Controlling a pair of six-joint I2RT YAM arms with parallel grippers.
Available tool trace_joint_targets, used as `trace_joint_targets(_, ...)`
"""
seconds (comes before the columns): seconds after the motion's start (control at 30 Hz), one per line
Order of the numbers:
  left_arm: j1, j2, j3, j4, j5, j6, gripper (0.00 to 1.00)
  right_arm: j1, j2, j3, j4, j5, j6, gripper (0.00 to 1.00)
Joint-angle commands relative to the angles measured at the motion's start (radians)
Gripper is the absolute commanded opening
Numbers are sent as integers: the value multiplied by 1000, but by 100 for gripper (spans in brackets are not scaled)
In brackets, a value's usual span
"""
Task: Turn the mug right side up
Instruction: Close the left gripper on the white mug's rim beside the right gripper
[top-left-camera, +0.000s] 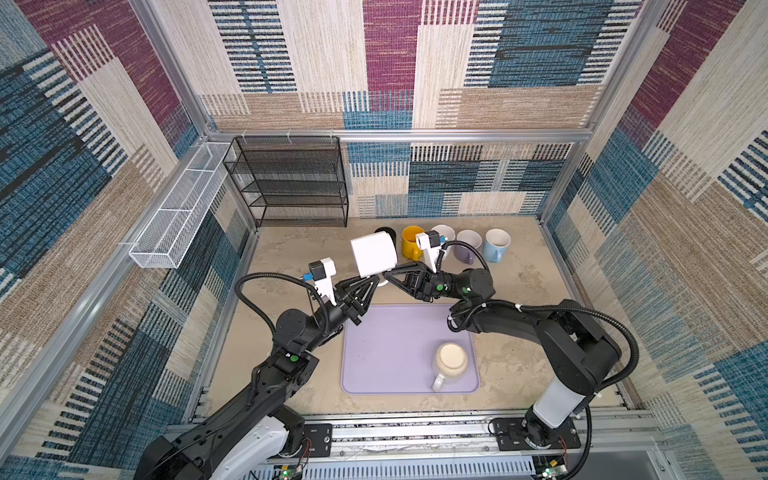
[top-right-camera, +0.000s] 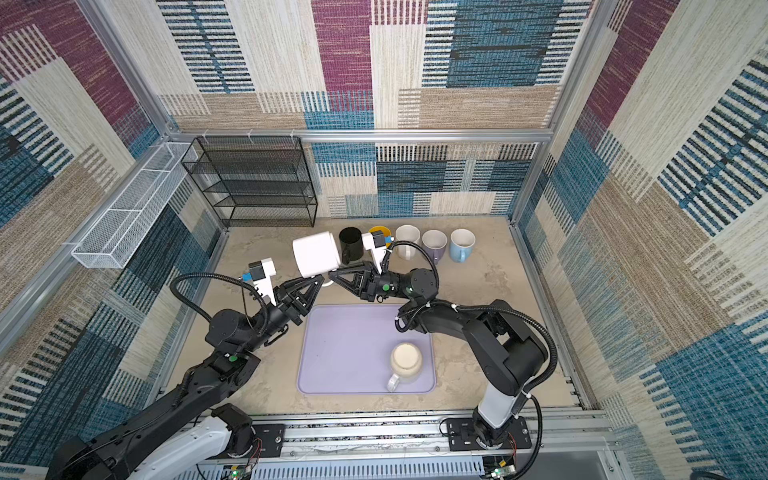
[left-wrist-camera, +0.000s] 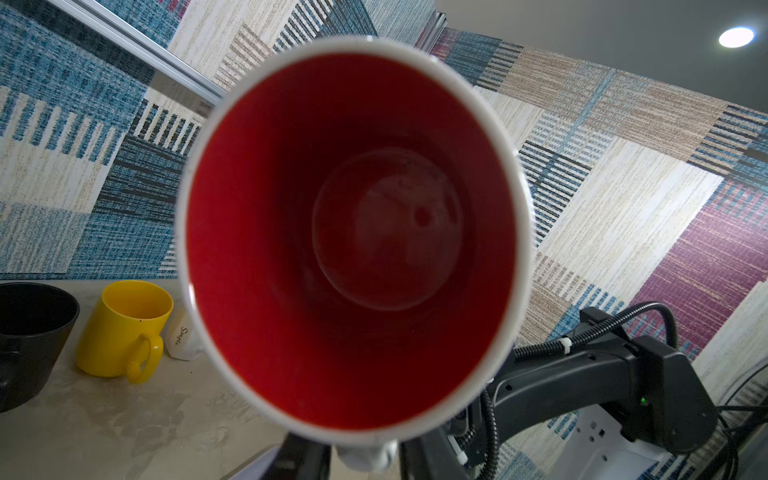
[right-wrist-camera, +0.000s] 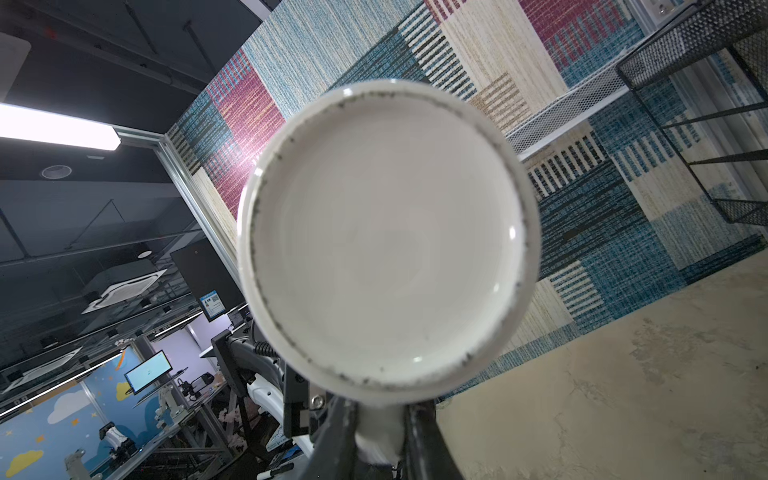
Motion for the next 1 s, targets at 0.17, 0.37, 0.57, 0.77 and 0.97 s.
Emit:
trace_joint_targets(0.17,0,-6,18,87,19,5,24,3,7,7,112,-49,17,0)
trace_joint_targets(0.37,0,-7,21,98,34,0,19,3,11,10,111,-55,19,0)
trace_joint_targets(0.57,0,-9,27,84,37,-4,8,3,10,11,102,-56,19,0)
trace_joint_targets(0.77,0,-18,22,73,25,-2,0,4,5,12,82,-55,5,0)
trace_joint_targets(0.97,0,-31,20,61,23,4,0,3,2,13,60,-57,-8,0)
